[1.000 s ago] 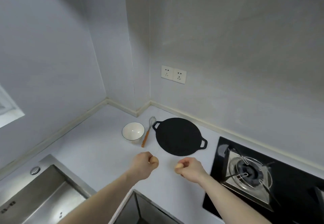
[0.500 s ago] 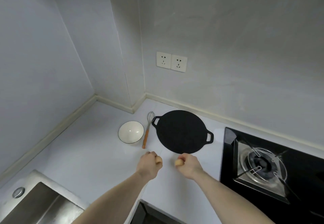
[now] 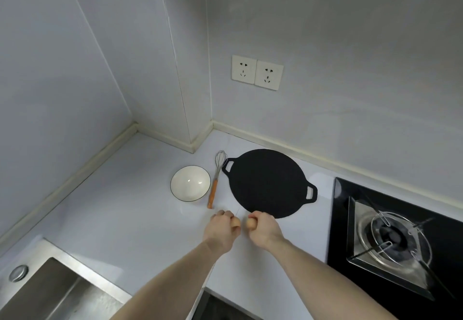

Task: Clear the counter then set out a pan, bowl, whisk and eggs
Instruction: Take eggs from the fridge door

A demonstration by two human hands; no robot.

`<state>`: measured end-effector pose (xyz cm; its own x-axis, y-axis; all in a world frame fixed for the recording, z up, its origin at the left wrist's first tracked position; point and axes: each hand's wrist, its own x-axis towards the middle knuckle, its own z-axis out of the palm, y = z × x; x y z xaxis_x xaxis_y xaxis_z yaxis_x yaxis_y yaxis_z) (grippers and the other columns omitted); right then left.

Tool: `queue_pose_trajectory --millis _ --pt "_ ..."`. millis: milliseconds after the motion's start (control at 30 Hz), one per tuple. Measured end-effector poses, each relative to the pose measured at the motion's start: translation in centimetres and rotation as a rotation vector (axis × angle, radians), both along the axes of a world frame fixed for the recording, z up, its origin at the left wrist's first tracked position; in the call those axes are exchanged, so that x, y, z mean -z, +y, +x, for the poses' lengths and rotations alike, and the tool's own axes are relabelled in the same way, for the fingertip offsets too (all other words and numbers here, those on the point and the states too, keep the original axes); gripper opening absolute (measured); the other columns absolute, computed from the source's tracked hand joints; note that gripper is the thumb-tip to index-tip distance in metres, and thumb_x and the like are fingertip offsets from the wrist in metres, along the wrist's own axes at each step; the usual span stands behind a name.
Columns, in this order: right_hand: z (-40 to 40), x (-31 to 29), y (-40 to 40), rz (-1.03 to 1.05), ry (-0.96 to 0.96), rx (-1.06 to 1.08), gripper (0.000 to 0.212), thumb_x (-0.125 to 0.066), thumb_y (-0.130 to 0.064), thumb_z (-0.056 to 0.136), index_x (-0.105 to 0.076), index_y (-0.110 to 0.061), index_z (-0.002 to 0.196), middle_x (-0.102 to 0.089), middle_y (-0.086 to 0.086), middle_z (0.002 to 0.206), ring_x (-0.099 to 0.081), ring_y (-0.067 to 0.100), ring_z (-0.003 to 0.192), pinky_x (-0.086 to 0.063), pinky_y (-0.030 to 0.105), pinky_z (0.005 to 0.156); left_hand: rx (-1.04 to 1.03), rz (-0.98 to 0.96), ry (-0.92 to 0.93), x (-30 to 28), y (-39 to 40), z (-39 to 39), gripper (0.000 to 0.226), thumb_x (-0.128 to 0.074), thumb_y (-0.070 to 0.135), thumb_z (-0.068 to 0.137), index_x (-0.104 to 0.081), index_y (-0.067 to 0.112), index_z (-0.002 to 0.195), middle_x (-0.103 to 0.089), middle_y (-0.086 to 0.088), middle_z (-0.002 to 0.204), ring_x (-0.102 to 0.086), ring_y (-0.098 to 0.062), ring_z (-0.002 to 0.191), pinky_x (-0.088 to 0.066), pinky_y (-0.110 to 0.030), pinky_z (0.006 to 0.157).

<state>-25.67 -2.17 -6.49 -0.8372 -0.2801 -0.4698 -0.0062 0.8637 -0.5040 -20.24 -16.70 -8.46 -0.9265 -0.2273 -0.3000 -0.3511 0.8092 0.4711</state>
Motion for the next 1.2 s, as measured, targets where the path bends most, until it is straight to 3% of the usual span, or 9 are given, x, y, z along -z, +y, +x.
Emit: queue_pose_trajectory --millis 367,600,733,833,1200 --pt "-0.3 0.5 -1.3 -0.028 0.024 0.001 0.032 -0.049 -0.017 0.092 -0.065 -0.020 0.121 -0.059 0.003 0.116 -0.060 0.024 0.103 -0.053 0.034 0.088 0.017 0.043 0.041 0.8 -0.7 -1.8 0.031 -0.058 0.034 0.095 -0.060 0.017 0.120 -0.058 -0.003 0.122 -0.061 -0.025 0.105 -0.049 -0.035 0.092" --pt "0.1 1.0 -1.0 -0.005 0.038 -0.010 0.045 -0.051 -0.013 0.094 -0.055 -0.019 0.138 -0.054 0.004 0.132 -0.057 0.027 0.119 -0.049 0.034 0.101 -0.018 0.080 0.014 1.2 -0.8 -1.5 0.057 -0.057 0.034 0.099 -0.040 0.016 0.151 -0.045 -0.004 0.150 -0.051 -0.024 0.131 -0.040 -0.031 0.110" --pt "0.3 1.2 -0.8 0.017 0.071 -0.023 0.045 -0.050 -0.012 0.096 -0.052 -0.019 0.141 -0.050 0.005 0.136 -0.059 0.029 0.118 -0.050 0.038 0.100 -0.026 0.061 0.003 1.1 -0.7 -1.5 0.059 -0.056 0.030 0.100 -0.035 0.016 0.154 -0.040 -0.005 0.155 -0.046 -0.023 0.138 -0.037 -0.029 0.113" --pt "0.4 1.3 -0.5 0.046 0.092 -0.027 0.054 -0.050 -0.010 0.098 -0.042 -0.019 0.151 -0.043 0.005 0.147 -0.056 0.029 0.127 -0.047 0.036 0.106 -0.030 0.049 0.002 1.2 -0.8 -1.6 0.061 -0.056 0.027 0.101 -0.031 0.015 0.156 -0.036 -0.005 0.158 -0.043 -0.023 0.141 -0.035 -0.029 0.114" --pt "0.3 1.6 -0.1 0.066 0.092 0.000 0.069 -0.052 0.004 0.092 -0.036 -0.017 0.155 -0.032 0.002 0.158 -0.053 0.027 0.132 -0.043 0.034 0.112 -0.033 0.066 -0.043 1.0 -1.4 -1.2 0.065 -0.062 0.019 0.096 -0.032 0.017 0.154 -0.029 0.000 0.161 -0.049 -0.026 0.135 -0.041 -0.034 0.111"
